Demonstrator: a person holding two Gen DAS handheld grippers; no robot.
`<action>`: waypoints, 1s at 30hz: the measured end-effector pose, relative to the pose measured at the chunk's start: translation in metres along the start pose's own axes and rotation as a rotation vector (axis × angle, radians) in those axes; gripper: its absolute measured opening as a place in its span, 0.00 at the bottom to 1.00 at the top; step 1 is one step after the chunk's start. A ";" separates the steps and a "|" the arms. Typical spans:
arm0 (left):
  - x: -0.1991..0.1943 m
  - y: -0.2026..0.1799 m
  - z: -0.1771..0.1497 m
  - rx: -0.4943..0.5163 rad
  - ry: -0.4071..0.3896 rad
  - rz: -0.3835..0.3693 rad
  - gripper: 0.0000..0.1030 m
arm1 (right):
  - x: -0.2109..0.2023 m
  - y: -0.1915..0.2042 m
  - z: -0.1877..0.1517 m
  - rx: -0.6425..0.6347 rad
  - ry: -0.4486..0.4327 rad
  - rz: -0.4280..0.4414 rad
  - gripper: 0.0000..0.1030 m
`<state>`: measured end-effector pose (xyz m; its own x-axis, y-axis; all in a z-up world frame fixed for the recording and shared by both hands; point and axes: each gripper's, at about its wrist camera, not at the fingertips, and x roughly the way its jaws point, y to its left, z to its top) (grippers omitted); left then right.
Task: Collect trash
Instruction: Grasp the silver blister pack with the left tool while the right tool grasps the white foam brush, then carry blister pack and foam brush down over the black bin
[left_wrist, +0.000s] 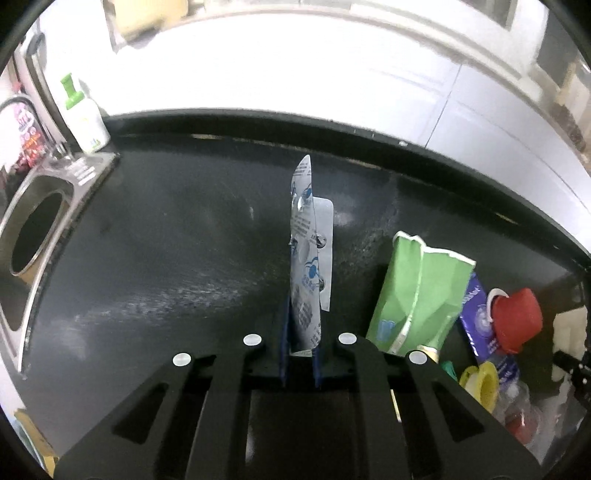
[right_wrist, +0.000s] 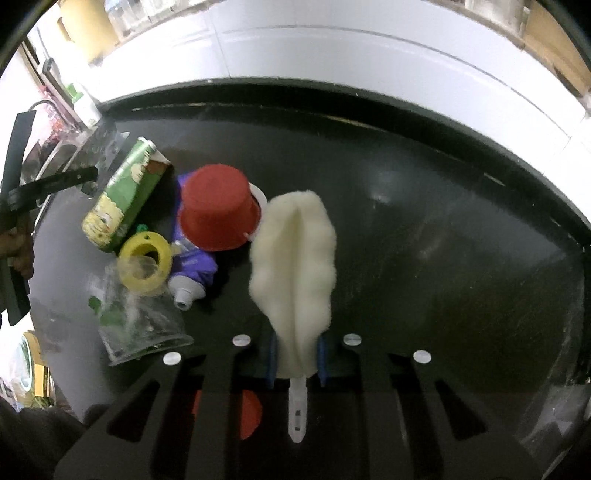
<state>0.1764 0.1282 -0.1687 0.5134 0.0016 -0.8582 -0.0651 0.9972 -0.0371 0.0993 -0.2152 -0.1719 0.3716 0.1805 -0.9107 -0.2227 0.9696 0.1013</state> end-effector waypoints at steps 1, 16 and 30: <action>-0.006 0.000 -0.001 -0.001 -0.006 0.001 0.09 | -0.004 0.002 0.002 -0.003 -0.007 0.002 0.16; -0.100 -0.005 -0.055 -0.001 -0.043 0.054 0.09 | -0.064 0.041 -0.002 -0.076 -0.094 0.039 0.16; -0.154 0.040 -0.123 -0.091 -0.049 0.131 0.09 | -0.089 0.128 -0.001 -0.226 -0.125 0.137 0.16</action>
<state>-0.0104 0.1584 -0.1007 0.5363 0.1366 -0.8329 -0.2099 0.9774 0.0252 0.0368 -0.1070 -0.0781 0.4291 0.3392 -0.8371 -0.4681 0.8762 0.1151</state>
